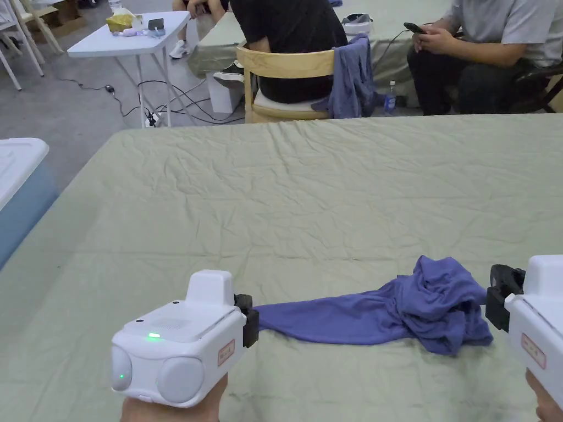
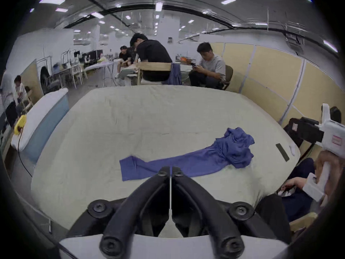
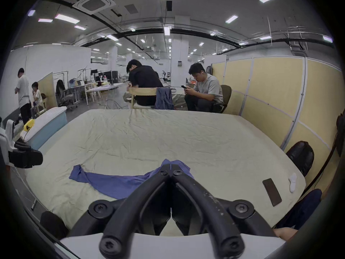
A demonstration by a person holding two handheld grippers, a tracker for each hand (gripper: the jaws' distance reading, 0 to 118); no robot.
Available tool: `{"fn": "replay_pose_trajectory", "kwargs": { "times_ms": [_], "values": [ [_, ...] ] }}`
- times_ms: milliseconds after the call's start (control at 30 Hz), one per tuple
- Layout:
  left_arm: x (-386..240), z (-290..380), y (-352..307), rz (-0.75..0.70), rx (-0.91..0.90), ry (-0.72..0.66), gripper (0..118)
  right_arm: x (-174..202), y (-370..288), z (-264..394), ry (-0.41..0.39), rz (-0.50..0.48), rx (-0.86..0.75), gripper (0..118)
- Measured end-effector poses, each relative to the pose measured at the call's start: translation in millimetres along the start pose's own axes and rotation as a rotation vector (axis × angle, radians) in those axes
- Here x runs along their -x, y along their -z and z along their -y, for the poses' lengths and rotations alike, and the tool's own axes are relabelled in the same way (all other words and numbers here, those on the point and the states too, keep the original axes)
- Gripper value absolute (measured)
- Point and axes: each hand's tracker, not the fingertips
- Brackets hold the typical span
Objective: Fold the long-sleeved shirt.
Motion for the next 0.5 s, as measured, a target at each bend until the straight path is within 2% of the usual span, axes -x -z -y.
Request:
{"fn": "replay_pose_trajectory", "kwargs": {
  "times_ms": [100, 233, 300, 367, 400, 433, 467, 500],
  "values": [
    [12.6, -2.2, 7.9, -0.014, 0.027, 0.0, 1, 3.4, 2.9, -0.1, -0.008, -0.003, 0.007, 1],
    [50.5, -15.1, 45.5, 0.105, 0.205, -0.095, 1, 4.6, 11.7, 2.7, -0.015, 0.0, 0.031, 1],
    [65.0, -19.4, 66.3, 0.081, 0.274, -0.088, 1, 4.8, 18.6, 5.8, -0.016, -0.001, 0.048, 1],
    [72.6, -22.8, 86.3, 0.052, 0.271, -0.064, 2, 6.9, 27.1, 9.6, -0.026, -0.002, 0.067, 1],
    [78.0, -23.9, 98.2, 0.042, 0.286, -0.074, 6, 8.2, 32.6, 11.6, -0.03, 0.002, 0.08, 1],
    [83.8, -24.4, 110.0, 0.028, 0.295, -0.09, 19, 8.4, 37.2, 13.8, -0.031, 0.002, 0.091, 1],
    [89.1, -23.8, 124.8, 0.012, 0.314, -0.119, 53, 9.3, 43.5, 16.0, -0.034, 0.0, 0.104, 1],
    [94.7, -22.3, 139.8, -0.009, 0.341, -0.147, 77, 10.3, 49.6, 18.0, -0.036, 0.001, 0.116, 1]
  ]
}}
